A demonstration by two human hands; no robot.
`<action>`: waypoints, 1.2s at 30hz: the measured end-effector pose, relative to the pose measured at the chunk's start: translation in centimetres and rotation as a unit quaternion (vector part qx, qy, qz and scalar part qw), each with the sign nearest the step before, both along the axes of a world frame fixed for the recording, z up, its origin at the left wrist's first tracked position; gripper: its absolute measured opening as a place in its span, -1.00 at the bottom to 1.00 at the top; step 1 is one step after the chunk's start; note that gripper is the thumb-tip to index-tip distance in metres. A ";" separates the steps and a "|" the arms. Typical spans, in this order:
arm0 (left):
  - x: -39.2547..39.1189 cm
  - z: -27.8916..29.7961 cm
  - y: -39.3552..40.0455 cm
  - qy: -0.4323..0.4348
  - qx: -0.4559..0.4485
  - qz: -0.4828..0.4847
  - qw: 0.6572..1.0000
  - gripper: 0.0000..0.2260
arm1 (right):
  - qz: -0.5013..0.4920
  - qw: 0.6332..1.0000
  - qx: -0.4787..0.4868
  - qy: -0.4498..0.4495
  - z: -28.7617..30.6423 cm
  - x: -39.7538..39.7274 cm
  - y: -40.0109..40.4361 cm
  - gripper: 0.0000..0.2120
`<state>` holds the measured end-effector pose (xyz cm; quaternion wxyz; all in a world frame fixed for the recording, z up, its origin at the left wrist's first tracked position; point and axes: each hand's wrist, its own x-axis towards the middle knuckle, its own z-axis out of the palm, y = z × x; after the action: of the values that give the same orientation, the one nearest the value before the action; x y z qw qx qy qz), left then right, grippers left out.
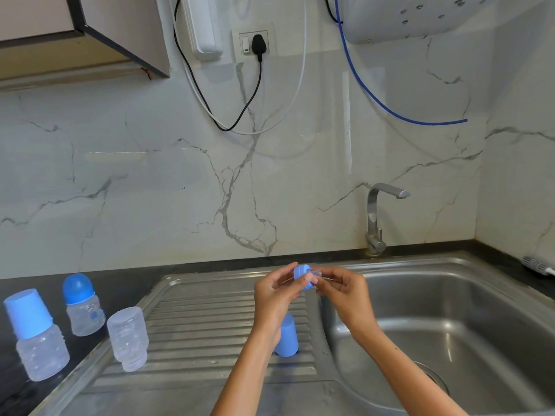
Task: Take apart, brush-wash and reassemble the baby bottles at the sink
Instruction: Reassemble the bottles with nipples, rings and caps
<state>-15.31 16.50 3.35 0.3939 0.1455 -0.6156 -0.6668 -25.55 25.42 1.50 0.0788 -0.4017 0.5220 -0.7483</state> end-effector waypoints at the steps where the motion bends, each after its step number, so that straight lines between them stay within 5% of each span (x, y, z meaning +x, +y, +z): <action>1: 0.1 0.0 -0.1 -0.006 -0.010 -0.013 1.000 -0.69 | -0.004 1.000 -0.001 0.003 0.1 0.1 0.1 -0.86; 17: -0.4 -0.2 -0.6 0.011 0.015 -0.023 1.000 -0.74 | -0.086 0.995 0.031 0.027 0.8 0.5 0.5 -0.92; 27: 0.0 0.2 -0.9 0.014 0.025 -0.043 0.999 -0.84 | 0.033 0.995 0.027 -0.095 1.9 0.7 1.4 -0.91; 36: 0.3 0.4 -1.0 0.028 0.007 -0.038 0.999 -0.72 | 0.032 0.999 0.029 -0.007 1.8 0.6 1.4 -0.85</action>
<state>-14.99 15.46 3.70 0.3843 0.1061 -0.6047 -0.6894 -24.92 26.79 3.30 0.1179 -0.4106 0.5299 -0.7326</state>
